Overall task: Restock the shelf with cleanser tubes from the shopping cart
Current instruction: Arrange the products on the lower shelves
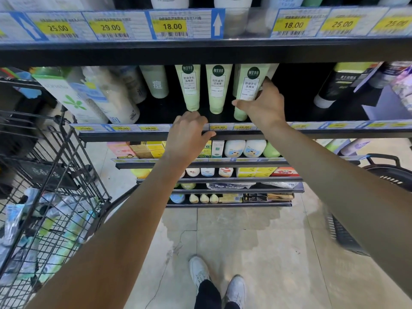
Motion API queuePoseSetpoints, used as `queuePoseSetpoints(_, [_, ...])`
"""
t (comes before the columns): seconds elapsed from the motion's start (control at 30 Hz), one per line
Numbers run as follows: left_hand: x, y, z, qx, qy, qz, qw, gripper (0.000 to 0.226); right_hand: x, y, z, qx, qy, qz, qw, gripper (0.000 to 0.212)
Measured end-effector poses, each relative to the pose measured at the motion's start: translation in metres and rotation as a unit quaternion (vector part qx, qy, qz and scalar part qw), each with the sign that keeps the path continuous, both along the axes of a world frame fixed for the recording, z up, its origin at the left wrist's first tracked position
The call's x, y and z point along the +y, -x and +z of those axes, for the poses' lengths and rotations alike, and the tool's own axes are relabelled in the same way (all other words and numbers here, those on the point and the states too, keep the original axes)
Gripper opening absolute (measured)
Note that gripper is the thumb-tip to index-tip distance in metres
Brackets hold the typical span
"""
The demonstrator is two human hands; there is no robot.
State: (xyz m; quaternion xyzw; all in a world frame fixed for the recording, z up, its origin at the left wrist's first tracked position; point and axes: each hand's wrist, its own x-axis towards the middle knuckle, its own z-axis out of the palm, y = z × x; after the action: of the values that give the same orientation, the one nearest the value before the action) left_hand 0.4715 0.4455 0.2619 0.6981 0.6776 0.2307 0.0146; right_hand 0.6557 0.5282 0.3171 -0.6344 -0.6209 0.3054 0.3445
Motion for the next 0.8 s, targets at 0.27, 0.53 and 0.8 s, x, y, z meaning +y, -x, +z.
queuePoseSetpoints(0.27, [-0.001,-0.001,0.000,0.001,-0.003,0.001,1.000,0.033,0.011,0.006,-0.005,-0.004,0.006,-0.006,1.000,0.058])
queuePoseSetpoints(0.53, [-0.001,-0.002,0.001,0.005,-0.001,0.006,1.000,0.033,0.021,0.011,-0.005,0.009,0.020,-0.004,1.000,0.060])
queuePoseSetpoints(0.8, [-0.004,-0.003,0.003,0.016,0.009,0.008,1.000,0.034,0.019,0.010,-0.003,0.009,0.031,0.008,0.999,0.064])
